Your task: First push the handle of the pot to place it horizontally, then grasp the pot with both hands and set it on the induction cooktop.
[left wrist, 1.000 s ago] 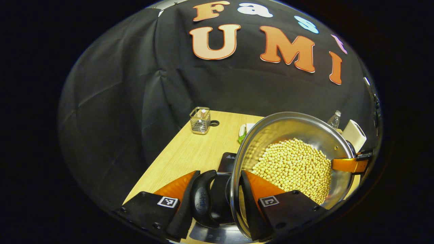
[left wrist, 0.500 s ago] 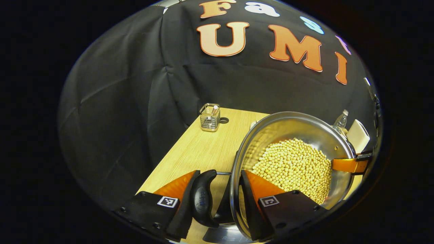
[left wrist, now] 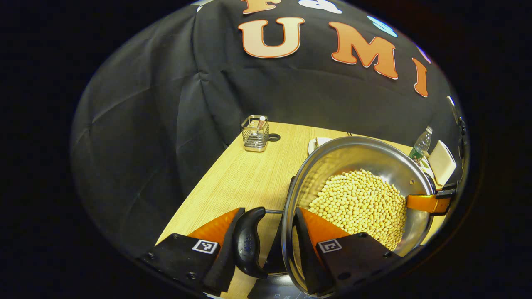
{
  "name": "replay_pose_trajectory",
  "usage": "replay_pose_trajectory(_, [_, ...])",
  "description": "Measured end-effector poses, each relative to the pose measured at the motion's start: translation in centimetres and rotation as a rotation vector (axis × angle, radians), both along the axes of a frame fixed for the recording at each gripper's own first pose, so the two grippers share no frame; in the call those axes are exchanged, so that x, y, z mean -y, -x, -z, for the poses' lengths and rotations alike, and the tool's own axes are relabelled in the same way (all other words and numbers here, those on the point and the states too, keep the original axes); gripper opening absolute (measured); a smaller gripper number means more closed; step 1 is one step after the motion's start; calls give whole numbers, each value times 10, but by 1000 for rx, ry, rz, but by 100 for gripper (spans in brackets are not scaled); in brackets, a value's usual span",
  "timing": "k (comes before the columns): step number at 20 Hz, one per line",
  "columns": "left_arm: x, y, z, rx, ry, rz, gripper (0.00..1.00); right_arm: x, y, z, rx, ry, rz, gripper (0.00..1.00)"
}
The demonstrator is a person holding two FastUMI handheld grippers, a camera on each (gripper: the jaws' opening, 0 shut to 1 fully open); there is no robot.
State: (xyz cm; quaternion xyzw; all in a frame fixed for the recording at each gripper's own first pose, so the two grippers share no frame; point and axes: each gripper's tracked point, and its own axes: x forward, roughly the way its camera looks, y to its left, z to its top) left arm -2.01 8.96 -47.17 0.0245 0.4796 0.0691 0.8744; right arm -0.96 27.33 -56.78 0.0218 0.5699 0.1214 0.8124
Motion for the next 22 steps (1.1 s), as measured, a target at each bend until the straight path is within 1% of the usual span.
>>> replay_pose_trajectory(1, [0,-1,0,-3,-1,3,75,2,1,3,-5,1,0,55])
replay_pose_trajectory(3, [-1,-3,-1,-13,6,4,72,4,2,9,-12,7,3,55])
replay_pose_trajectory(4, [-2,-4,0,-19,11,4,70,4,4,11,-13,13,3,51])
replay_pose_trajectory(5, [-3,-5,0,-22,16,4,70,6,4,13,-14,17,0,55])
replay_pose_trajectory(8, [-4,-6,1,-34,24,7,70,7,5,19,-22,26,6,55])
replay_pose_trajectory(9, [-4,-7,1,-37,26,7,73,7,6,21,-25,28,6,54])
replay_pose_trajectory(10, [-3,-7,3,-40,28,8,73,6,6,24,-27,31,10,54])
replay_pose_trajectory(11, [-2,-7,4,-48,27,11,70,5,8,26,-29,39,7,55])
replay_pose_trajectory(14, [-3,-10,5,-49,30,23,70,3,7,27,-26,47,2,54])
replay_pose_trajectory(15, [-3,-9,5,-45,31,24,73,3,7,25,-26,47,6,54])
replay_pose_trajectory(16, [-3,-9,6,-47,31,26,70,4,7,25,-28,49,4,54])
replay_pose_trajectory(17, [-3,-9,6,-47,34,27,73,5,6,25,-28,50,5,50])
replay_pose_trajectory(18, [-3,-11,7,-46,35,28,73,6,5,26,-26,53,1,50])
replay_pose_trajectory(19, [-2,-11,7,-43,38,28,73,6,6,25,-26,54,4,54])
replay_pose_trajectory(20, [-2,-11,7,-41,40,28,73,6,5,25,-27,53,5,54])
replay_pose_trajectory(22, [-2,-12,6,-33,43,27,70,7,4,26,-27,50,10,54])
